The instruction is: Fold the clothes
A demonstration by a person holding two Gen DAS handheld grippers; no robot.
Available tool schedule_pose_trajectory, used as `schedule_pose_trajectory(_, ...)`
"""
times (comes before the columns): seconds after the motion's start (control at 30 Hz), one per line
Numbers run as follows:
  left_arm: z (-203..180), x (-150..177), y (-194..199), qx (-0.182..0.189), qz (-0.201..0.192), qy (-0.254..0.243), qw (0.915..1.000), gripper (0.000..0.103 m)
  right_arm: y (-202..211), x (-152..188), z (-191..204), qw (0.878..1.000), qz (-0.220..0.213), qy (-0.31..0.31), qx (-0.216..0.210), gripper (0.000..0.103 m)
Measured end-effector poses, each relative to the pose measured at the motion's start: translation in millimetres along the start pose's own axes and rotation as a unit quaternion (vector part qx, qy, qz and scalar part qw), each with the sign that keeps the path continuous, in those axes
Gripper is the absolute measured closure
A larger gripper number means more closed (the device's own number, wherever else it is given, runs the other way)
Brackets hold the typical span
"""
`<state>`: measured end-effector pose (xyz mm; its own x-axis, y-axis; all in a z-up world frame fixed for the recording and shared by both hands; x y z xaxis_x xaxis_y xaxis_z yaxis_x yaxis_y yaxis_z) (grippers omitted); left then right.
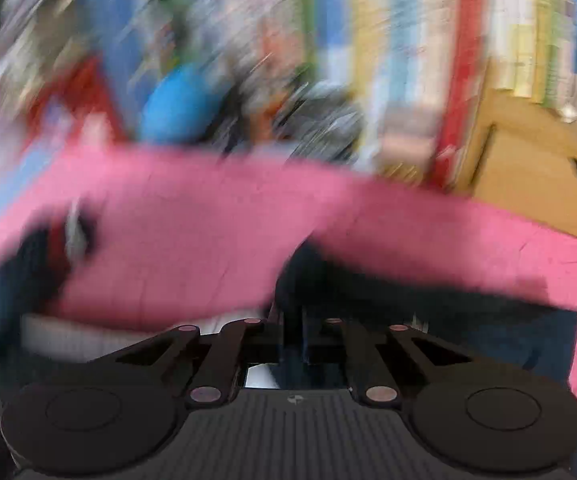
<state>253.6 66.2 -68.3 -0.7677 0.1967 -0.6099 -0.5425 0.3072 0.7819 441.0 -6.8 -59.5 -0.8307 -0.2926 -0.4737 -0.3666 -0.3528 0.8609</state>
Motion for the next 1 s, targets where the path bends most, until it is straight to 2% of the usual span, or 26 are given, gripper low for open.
schedule_pose_trajectory(0.03, 1, 0, 0, -0.002, 0.000, 0.001, 1.0000, 0.000, 6, -12, -6, 1.000, -0.020, -0.024, -0.005, 0.096)
schedule_pose_trajectory(0.1, 3, 0, 0, -0.006, 0.000, 0.004, 1.0000, 0.000, 40, -24, -17, 0.995, -0.070, -0.043, -0.060, 0.092)
schedule_pose_trajectory(0.13, 3, 0, 0, -0.007, 0.000, 0.004, 1.0000, 0.000, 57, -28, -23, 0.992, -0.093, -0.046, -0.077, 0.083)
schedule_pose_trajectory(0.17, 3, 0, 0, -0.008, 0.000, 0.003, 1.0000, 0.000, 67, -23, -28, 0.993, -0.102, -0.019, -0.049, 0.076)
schedule_pose_trajectory(0.2, 3, 1, -1, -0.009, 0.001, 0.003, 1.0000, 0.000, 78, -18, -33, 0.994, -0.111, 0.007, -0.022, 0.058)
schedule_pose_trajectory(0.23, 3, 1, -1, -0.011, 0.001, 0.002, 0.9999, 0.000, 86, -12, -39, 0.993, -0.116, 0.032, 0.007, 0.047)
schedule_pose_trajectory(0.3, 3, 1, -1, -0.012, 0.001, 0.002, 0.9999, 0.000, 82, 7, -63, 0.992, -0.090, 0.064, 0.067, 0.047)
schedule_pose_trajectory(0.4, 2, 1, -2, -0.017, 0.001, 0.000, 0.9999, 0.000, 47, 31, -93, 0.992, -0.012, 0.055, 0.112, 0.043)
schedule_pose_trajectory(0.47, 2, 1, -3, -0.022, 0.002, -0.002, 0.9998, 0.000, 24, 45, -111, 0.989, 0.033, 0.041, 0.137, 0.080)
schedule_pose_trajectory(0.5, 2, 0, -3, -0.024, 0.003, -0.002, 0.9997, 0.000, 22, 40, -116, 0.989, 0.019, 0.029, 0.141, 0.095)
schedule_pose_trajectory(0.53, 2, 1, -3, -0.025, 0.003, -0.002, 0.9997, 0.000, 24, 34, -120, 0.990, 0.000, 0.014, 0.144, 0.096)
schedule_pose_trajectory(0.63, 4, 1, -3, -0.032, 0.002, -0.001, 0.9995, 0.000, 67, 9, -128, 0.981, -0.134, -0.055, 0.133, 0.097)
schedule_pose_trajectory(0.77, 7, 3, -1, -0.053, -0.001, 0.006, 0.9986, 0.000, 108, 37, -127, 0.979, -0.154, -0.022, 0.131, 0.091)
schedule_pose_trajectory(0.87, 4, 17, 20, -0.069, 0.005, -0.003, 0.9976, 0.000, 138, 58, -126, 0.977, -0.169, 0.002, 0.130, 0.083)
schedule_pose_trajectory(0.9, 3, 23, 32, -0.070, 0.004, -0.004, 0.9976, 0.001, 147, 67, -126, 0.977, -0.170, 0.011, 0.127, 0.077)
schedule_pose_trajectory(0.93, 5, 31, 52, -0.068, -0.014, -0.004, 0.9976, 0.000, 152, 81, -129, 0.981, -0.154, 0.019, 0.116, 0.068)
schedule_pose_trajectory(0.97, 10, 37, 67, -0.075, -0.032, 0.002, 0.9966, 0.000, 156, 98, -131, 0.985, -0.137, 0.027, 0.103, 0.065)
schedule_pose_trajectory(1.0, 22, 41, 74, -0.102, -0.033, 0.022, 0.9940, 0.000, 160, 120, -132, 0.989, -0.116, 0.036, 0.084, 0.061)
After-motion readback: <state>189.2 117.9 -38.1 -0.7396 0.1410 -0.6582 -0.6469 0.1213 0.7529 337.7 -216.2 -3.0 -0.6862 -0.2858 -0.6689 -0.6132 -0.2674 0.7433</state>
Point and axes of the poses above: each gripper's, at about its wrist camera, not at the fingertips, and y roughly against the way its jaws point, z to its left, x to its underside, the point moved 7 cm from there along -y, roughly the way its jaws point, and after that the axes turned 14 degrees about z, right-handed, at the moved point
